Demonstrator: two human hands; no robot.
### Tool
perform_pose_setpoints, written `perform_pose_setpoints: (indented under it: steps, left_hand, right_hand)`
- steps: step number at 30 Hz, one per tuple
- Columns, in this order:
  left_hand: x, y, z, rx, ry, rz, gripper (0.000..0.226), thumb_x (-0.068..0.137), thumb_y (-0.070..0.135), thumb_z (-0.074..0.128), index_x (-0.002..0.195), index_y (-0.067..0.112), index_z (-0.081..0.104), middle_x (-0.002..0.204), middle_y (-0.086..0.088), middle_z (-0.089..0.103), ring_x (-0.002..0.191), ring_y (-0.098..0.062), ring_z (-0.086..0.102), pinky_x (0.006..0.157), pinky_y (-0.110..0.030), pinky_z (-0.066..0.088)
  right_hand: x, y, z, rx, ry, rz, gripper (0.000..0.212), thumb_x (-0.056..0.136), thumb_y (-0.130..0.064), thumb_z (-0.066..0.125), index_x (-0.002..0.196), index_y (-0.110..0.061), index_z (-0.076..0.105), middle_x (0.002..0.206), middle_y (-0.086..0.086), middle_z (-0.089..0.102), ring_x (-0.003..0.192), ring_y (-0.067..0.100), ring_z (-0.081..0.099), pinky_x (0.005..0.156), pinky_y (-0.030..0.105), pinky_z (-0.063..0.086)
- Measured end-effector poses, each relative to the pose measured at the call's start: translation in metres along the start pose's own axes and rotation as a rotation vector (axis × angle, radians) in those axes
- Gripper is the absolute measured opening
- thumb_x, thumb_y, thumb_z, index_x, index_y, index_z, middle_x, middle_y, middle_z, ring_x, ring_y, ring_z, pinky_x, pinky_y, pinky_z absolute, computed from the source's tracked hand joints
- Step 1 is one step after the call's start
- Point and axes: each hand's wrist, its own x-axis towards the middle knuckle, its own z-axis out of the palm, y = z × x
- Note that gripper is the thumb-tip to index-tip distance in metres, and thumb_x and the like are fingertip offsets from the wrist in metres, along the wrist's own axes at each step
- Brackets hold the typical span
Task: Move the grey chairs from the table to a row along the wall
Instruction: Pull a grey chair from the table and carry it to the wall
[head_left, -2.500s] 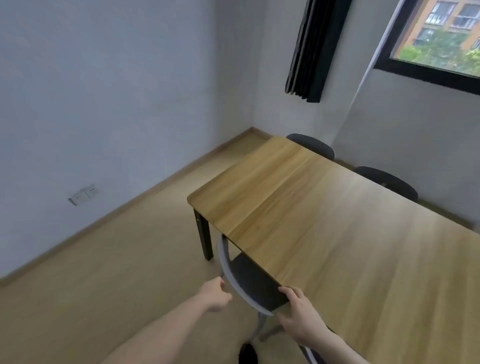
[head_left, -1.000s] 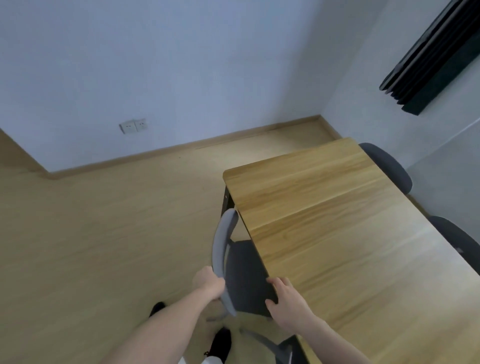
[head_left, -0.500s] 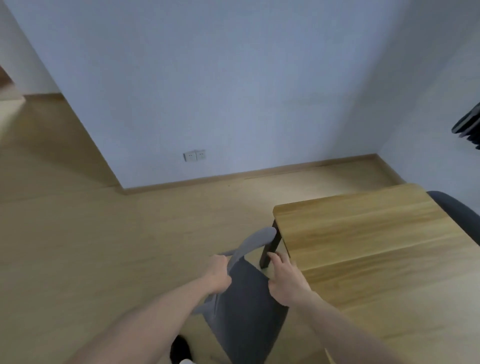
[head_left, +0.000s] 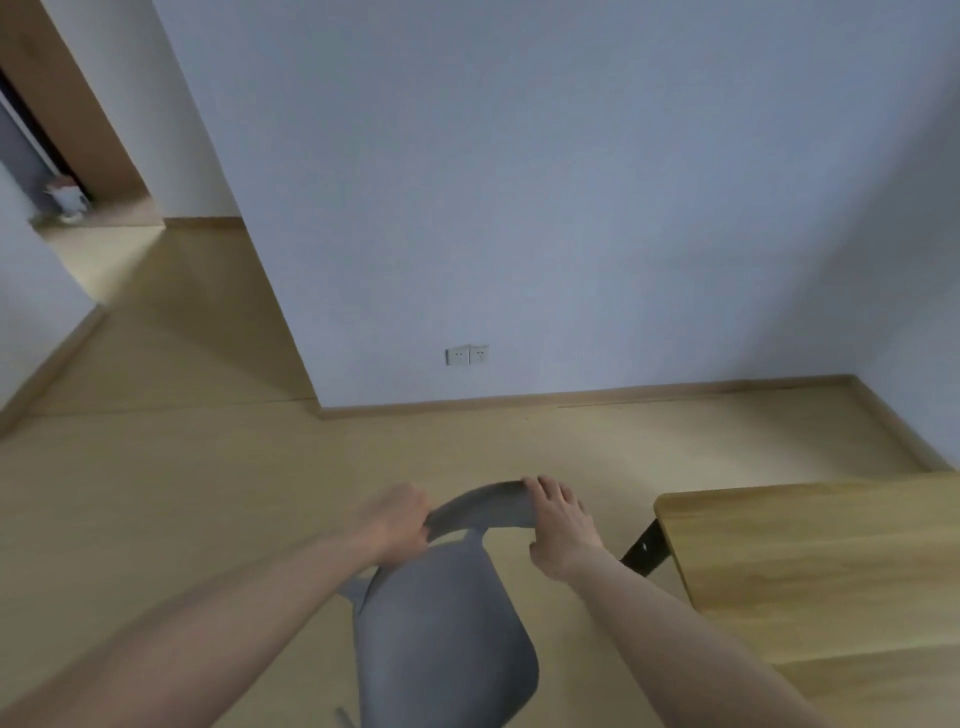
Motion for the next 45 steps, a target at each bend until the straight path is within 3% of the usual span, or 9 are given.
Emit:
perform_pose_setpoints:
  steps: [4,7,9,17,23,32,40,45]
  left_hand:
    - [0.001,-0.046,-0.040,0.071,0.035,0.045,0.021,0.088,0.023,0.053,0.068,0.015,0.051,0.079,-0.012,0.061,0.072,-0.031,0.060,0.055,-0.032,0.036]
    - [0.006,-0.074,-0.060,0.137,0.073,0.053,0.023,0.091,0.026,0.052,0.069,0.017,0.051,0.076,-0.005,0.058,0.068,-0.024,0.053,0.056,-0.033,0.035]
    - [0.013,-0.093,-0.073,0.155,0.102,0.053,0.024,0.091,0.027,0.052,0.069,0.019,0.051,0.075,-0.002,0.058,0.068,-0.022,0.053,0.056,-0.032,0.036]
    - [0.081,-0.159,-0.130,0.168,0.163,-0.025,0.030,0.095,0.028,0.053,0.066,0.024,0.047,0.072,0.006,0.052,0.069,-0.018,0.051,0.060,-0.031,0.036]
    - [0.149,-0.183,-0.149,0.161,0.118,-0.109,0.025,0.095,0.026,0.054,0.072,0.019,0.050,0.077,0.003,0.053,0.072,-0.020,0.050,0.062,-0.032,0.038]
    - [0.246,-0.216,-0.166,0.043,0.080,-0.215,0.028,0.094,0.022,0.057,0.069,0.017,0.047,0.075,-0.002,0.053,0.077,-0.025,0.058,0.063,-0.034,0.041]
    - [0.321,-0.291,-0.167,-0.064,0.063,-0.211,0.023,0.094,0.019,0.058,0.073,0.013,0.052,0.074,-0.001,0.051,0.072,-0.021,0.052,0.061,-0.032,0.035]
    - [0.362,-0.347,-0.171,-0.096,0.017,-0.166,0.021,0.096,0.016,0.056,0.076,0.012,0.051,0.076,-0.001,0.048,0.072,-0.021,0.050,0.061,-0.031,0.033]
  right_hand:
    - [0.048,-0.043,-0.007,0.007,0.030,-0.011,0.071,0.089,-0.014,0.062,0.149,-0.020,0.025,0.144,0.006,0.040,0.133,0.032,0.038,0.108,0.043,0.036]
    - [0.080,-0.062,-0.025,0.027,0.079,-0.027,0.032,0.088,-0.009,0.060,0.118,-0.017,0.054,0.115,0.007,0.058,0.107,0.031,0.058,0.082,0.038,0.048]
    - [0.098,-0.071,-0.042,0.029,0.082,-0.039,0.024,0.083,-0.002,0.056,0.100,-0.017,0.062,0.101,0.008,0.064,0.092,0.031,0.064,0.069,0.036,0.050]
    - [0.190,-0.095,-0.072,0.000,0.130,-0.210,0.021,0.087,-0.008,0.048,0.096,-0.019,0.064,0.094,0.004,0.064,0.080,0.029,0.060,0.066,0.036,0.048]
    - [0.268,-0.094,-0.087,-0.050,0.095,-0.272,0.025,0.087,-0.008,0.051,0.104,-0.021,0.065,0.099,0.003,0.064,0.088,0.030,0.062,0.064,0.032,0.036]
    - [0.380,-0.089,-0.108,-0.033,0.041,-0.317,0.023,0.094,-0.016,0.047,0.104,-0.023,0.067,0.102,0.003,0.066,0.093,0.032,0.063,0.063,0.031,0.035]
    - [0.469,-0.123,-0.101,0.016,0.031,-0.252,0.019,0.099,-0.026,0.047,0.098,-0.026,0.066,0.095,0.000,0.065,0.088,0.031,0.064,0.062,0.031,0.039]
    - [0.511,-0.162,-0.095,0.007,-0.002,-0.163,0.022,0.097,-0.018,0.045,0.093,-0.027,0.066,0.087,-0.004,0.055,0.085,0.028,0.060,0.053,0.029,0.028]
